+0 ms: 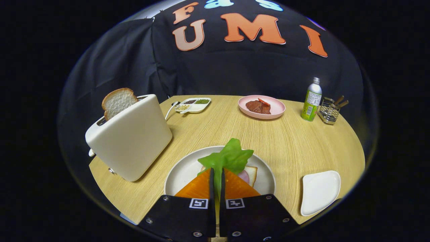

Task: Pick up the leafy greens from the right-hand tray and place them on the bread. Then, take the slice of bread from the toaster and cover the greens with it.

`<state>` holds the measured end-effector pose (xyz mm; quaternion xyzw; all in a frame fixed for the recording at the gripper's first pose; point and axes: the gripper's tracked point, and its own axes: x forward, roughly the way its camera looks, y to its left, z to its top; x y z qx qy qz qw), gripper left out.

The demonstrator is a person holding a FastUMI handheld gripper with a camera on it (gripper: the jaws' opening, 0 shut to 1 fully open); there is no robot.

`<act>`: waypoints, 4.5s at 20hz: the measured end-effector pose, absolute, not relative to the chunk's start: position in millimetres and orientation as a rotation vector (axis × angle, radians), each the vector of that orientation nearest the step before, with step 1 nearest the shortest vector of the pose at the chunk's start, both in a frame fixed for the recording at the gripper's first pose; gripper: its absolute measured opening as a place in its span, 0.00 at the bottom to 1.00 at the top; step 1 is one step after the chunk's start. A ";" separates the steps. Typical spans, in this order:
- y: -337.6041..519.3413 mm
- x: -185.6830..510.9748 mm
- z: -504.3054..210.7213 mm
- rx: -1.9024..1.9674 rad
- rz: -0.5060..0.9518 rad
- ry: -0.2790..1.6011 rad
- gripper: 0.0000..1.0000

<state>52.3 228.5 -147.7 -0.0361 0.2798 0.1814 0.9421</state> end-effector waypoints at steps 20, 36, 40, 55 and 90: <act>207.0 52.7 -151.4 -0.116 0.288 0.566 0.91; 289.4 37.3 -29.5 -0.151 0.284 0.364 0.98; 326.3 37.4 -9.1 -0.164 0.297 0.334 0.98; 457.9 43.3 -9.0 -0.209 0.388 0.330 0.98; 431.8 45.1 21.7 -0.059 0.436 0.334 0.11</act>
